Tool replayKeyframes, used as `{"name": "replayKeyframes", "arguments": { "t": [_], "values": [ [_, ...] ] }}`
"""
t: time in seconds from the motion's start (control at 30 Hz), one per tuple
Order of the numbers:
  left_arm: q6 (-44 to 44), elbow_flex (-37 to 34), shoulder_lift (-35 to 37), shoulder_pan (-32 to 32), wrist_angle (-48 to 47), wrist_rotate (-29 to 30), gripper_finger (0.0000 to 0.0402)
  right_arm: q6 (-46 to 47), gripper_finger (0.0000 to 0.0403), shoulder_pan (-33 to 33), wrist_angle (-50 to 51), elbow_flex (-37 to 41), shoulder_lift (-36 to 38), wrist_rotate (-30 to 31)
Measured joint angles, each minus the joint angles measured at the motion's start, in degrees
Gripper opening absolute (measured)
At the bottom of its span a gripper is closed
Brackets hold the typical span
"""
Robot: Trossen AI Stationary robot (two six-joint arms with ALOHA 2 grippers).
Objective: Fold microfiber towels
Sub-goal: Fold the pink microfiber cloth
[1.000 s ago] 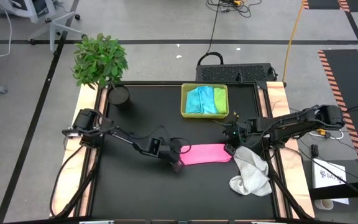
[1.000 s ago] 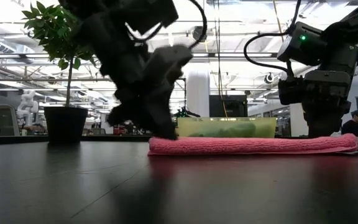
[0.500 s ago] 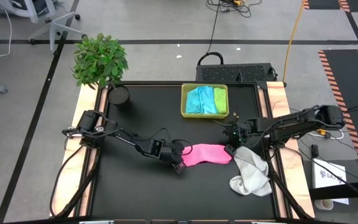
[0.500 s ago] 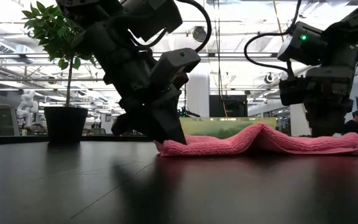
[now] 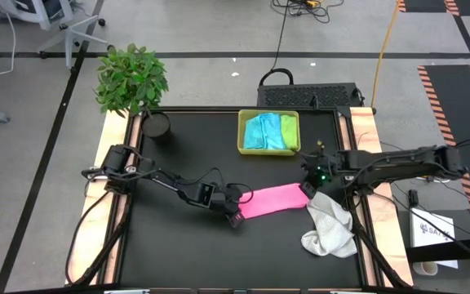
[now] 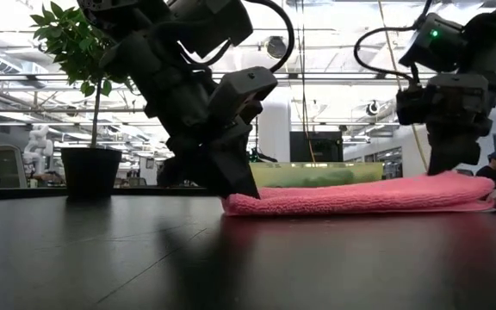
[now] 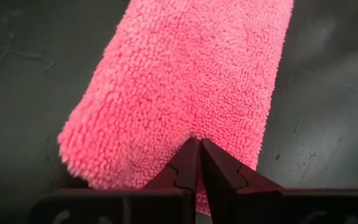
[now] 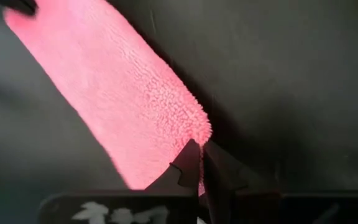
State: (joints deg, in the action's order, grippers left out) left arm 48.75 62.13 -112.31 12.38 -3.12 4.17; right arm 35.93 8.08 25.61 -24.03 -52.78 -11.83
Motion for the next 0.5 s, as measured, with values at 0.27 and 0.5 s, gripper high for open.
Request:
{"name": "replayKeyframes", "arguments": {
  "t": [0.27,0.5],
  "values": [
    [-0.3,-0.1,-0.1,-0.1,1.8,0.5,0.0026,3.3,0.0000,0.0,-0.5,-5.3,0.1,-0.3],
    [-0.4,-0.1,-0.2,-0.7,2.7,1.1,0.0026,5.2,0.0000,0.0,-0.7,-11.7,-4.2,-0.4]
  ]
}}
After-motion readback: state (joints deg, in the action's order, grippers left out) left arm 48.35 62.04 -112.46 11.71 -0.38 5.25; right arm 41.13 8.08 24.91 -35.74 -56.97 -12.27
